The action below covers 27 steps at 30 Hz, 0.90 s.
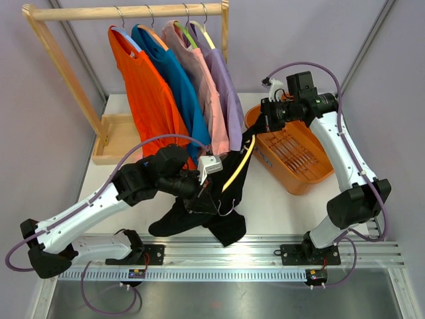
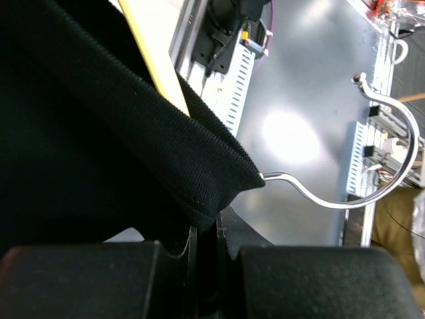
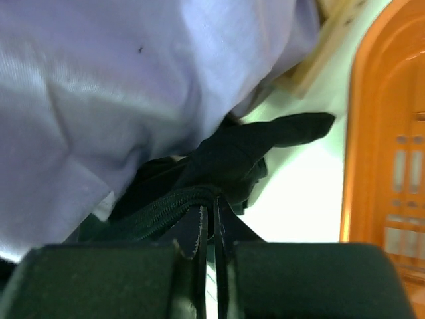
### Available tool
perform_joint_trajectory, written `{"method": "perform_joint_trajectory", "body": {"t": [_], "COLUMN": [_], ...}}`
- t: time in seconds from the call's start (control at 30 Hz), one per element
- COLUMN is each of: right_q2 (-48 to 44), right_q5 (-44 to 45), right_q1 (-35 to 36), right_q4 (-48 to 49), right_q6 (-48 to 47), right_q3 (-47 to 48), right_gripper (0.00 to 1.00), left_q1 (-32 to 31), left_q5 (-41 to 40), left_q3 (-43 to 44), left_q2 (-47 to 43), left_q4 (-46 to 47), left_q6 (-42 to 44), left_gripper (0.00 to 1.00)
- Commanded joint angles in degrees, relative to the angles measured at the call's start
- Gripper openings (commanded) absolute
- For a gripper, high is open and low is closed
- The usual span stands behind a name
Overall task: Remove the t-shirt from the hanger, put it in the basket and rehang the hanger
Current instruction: Remove the tshirt from the hanger
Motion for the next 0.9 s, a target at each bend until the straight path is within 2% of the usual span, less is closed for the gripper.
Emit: {"method": "perform_joint_trajectory", "body": {"t": [0.0, 0.1, 0.13, 0.2, 0.3, 0.4, 0.43, 0.5, 0.6, 0.73, 0.87], "right_q2": [2.6, 5.1, 5.7, 5.9, 5.4, 5.0, 5.0, 5.1, 5.2, 6.2, 6.9], "right_q5": [5.3, -3.4, -9.5, -14.0, -21.7, -26.0, -27.8, -29.0, -29.7, -27.4, -29.3], "right_q1": [-7.3, -12.4, -13.2, -13.9, -13.9, -13.9, -14.0, -14.0, -14.0, -15.3, -17.0], "right_q4": [13.4, 12.7, 12.1, 10.0, 9.8, 11.4, 12.0, 12.6, 13.4, 16.2, 17.9], "right_q6": [-4.2, -4.2, -5.0, -9.2, -11.2, -9.8, -9.0, -7.3, -5.3, 1.1, 5.1], "right_q3": [-0.8, -0.9, -0.7, -1.0, -3.7, -6.4, -7.6, -8.6, -10.3, -12.9, -14.9], "right_gripper": [0.0, 0.0, 0.0, 0.0, 0.0, 0.0, 0.0, 0.0, 0.0, 0.0, 0.0], "left_q1": [-3.5, -3.3, -3.1, -2.2, -1.0, 1.1, 2.9, 4.9, 6.3, 7.4, 9.3], "left_q5": [19.9, 20.3, 21.2, 22.2, 24.1, 26.0, 27.2, 28.3, 29.3, 30.3, 31.3], "left_q3": [6.4, 9.0, 9.0, 8.3, 5.2, 0.6, -2.0, -3.9, -4.0, -4.7, -2.7], "left_q2": [-5.2, -5.9, -6.1, -7.7, -10.3, -13.1, -13.8, -14.9, -14.6, -13.9, -13.1], "left_q4": [-5.8, -6.3, -5.5, -2.9, 5.4, 17.8, 25.0, 33.2, 36.1, 49.6, 52.8], "left_q6": [1.9, 1.4, 0.3, -1.9, -8.0, -16.7, -21.7, -26.2, -28.4, -38.9, -42.0], "left_gripper": [0.0, 0.0, 0.0, 0.0, 0.0, 0.0, 0.0, 0.0, 0.0, 0.0, 0.0]}}
